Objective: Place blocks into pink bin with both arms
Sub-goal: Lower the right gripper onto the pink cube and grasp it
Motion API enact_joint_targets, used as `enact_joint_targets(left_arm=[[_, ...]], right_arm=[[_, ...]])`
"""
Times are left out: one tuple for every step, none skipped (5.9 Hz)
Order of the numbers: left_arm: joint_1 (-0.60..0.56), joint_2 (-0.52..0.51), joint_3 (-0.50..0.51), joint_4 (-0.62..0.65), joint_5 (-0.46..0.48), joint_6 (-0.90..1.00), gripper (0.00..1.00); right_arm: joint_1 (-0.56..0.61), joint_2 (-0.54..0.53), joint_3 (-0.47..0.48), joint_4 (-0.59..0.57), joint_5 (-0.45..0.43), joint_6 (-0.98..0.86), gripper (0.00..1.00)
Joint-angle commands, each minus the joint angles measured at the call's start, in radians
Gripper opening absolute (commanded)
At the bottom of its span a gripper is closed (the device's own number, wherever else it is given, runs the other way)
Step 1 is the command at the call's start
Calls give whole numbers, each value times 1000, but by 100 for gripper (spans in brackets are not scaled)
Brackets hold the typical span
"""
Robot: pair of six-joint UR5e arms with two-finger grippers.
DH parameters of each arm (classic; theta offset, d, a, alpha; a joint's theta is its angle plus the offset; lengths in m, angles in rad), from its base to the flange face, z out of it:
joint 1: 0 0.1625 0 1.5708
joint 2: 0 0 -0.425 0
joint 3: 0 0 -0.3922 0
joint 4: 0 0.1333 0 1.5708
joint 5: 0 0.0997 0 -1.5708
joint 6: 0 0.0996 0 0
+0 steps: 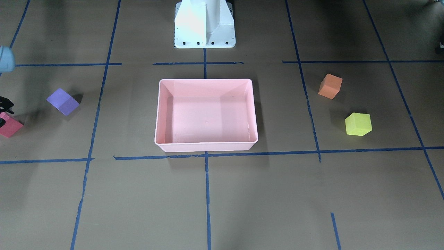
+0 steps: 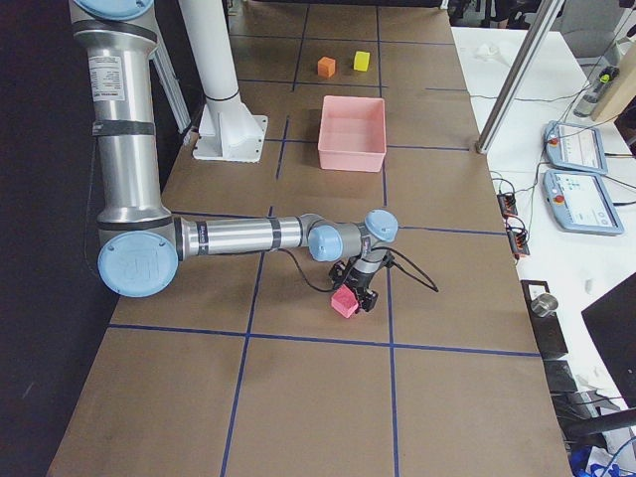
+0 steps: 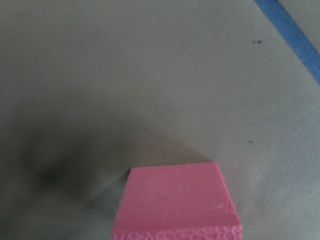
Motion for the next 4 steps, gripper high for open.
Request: enact_joint_targets(left_arm=[[0,0,0,0,0,0,100],[0,1,0,0,0,0,100],[0,1,0,0,0,0,100],[0,0,0,0,0,0,100]], right_arm=[[-8,6,0,2,-4,4,42],[-8,19,12,0,5,7,36],[-2,21,70,-16,15,44,36],[-1,21,159,-45,75,233,36]])
